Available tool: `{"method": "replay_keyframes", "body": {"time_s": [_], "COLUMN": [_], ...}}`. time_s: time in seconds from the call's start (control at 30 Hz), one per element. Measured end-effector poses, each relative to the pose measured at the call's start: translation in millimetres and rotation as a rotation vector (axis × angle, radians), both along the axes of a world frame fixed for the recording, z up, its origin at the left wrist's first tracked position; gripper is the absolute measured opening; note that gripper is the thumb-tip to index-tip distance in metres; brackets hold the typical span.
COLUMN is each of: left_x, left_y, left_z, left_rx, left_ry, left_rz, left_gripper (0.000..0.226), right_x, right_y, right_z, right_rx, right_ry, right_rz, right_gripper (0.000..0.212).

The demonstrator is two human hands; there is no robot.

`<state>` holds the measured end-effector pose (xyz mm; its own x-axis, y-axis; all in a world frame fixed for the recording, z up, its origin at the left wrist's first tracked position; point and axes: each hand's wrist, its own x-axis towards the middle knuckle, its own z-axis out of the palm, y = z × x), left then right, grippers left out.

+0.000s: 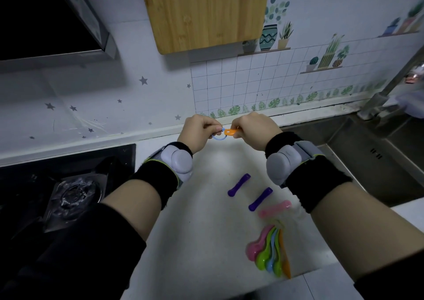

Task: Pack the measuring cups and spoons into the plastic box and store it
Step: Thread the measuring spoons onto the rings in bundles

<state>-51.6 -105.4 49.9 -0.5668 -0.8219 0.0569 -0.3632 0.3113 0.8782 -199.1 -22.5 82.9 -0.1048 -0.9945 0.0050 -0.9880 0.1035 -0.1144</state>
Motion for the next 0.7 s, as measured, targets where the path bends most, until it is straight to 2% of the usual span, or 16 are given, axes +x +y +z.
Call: {"method": "replay_keyframes", "body": {"time_s": [0.23, 0.3, 0.47, 0.7], "left_x": [0, 0, -3, -12], "left_y": [4, 4, 7, 19], "left_z": [7, 8, 10, 8], "left_rx": [-0.039, -0.017, 0.144, 0.238], "left_ry": [0.014, 0.039, 0.197, 0.336], "left_rz": [-0.001, 0.008, 0.086, 0.152], "left_gripper": [0.013, 0.013, 0.016, 0.023], "right_x": [5, 4, 5, 15], "right_y": [-1, 0, 3, 8], "right_z": [2, -2, -13, -24], "right_rx": [0.051, 0.061, -0.005, -0.140], "right_ry": [0.015, -0.041, -0.426, -0.954], "right_rz": [-0.003, -0.030, -0.151, -0.284], "right_gripper": [0.019, 0.019, 0.018, 0.017]}}
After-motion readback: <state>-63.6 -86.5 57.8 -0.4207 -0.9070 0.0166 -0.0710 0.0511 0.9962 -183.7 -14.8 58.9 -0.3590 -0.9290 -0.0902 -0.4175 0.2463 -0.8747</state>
